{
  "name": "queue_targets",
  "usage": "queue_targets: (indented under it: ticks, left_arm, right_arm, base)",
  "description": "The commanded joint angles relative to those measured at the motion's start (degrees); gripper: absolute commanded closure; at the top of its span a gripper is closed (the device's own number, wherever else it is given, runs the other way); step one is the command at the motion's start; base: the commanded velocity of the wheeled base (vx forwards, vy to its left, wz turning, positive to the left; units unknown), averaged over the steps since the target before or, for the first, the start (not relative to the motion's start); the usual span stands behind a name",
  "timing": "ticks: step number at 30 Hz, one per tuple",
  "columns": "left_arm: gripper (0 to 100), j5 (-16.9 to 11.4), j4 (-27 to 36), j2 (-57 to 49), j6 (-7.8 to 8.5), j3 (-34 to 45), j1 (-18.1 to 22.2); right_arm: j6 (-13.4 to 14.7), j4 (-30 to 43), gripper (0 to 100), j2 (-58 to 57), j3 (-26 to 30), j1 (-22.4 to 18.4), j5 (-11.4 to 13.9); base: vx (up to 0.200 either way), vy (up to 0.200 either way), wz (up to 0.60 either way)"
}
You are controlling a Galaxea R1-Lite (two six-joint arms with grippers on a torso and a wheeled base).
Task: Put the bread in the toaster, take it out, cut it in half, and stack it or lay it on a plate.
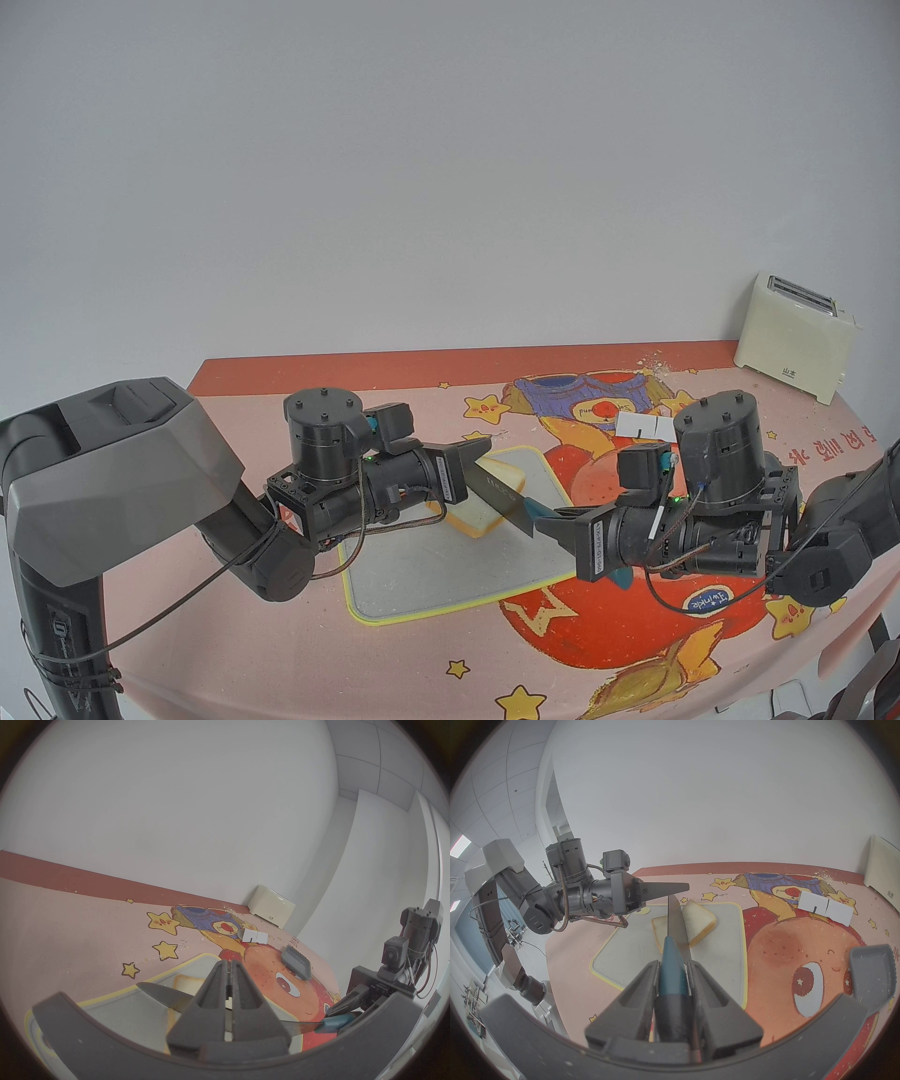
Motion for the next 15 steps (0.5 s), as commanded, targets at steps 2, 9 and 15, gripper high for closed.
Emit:
queue_targets:
  ticks: [2,9,15]
  left_arm:
    - [100,0.02,-0.24,1.25,0.13,0.05,-0.03]
    - [100,0.10,-3.66,1.33,0.21,0.49,-0.21]
    - [100,0.10,-3.75,1.16,0.21,0.75,-0.21]
  right_arm:
    - [0.06,-0.03,100,0.20,0.02,0.03,0.04]
    - [0.06,-0.03,100,0.20,0.02,0.03,0.04]
    - [0.06,-0.03,100,0.47,0.19,0.03,0.04]
  base:
    - [0.000,0.000,0.00]
    - [0.000,0.000,0.00]
    - [0.000,0.000,0.00]
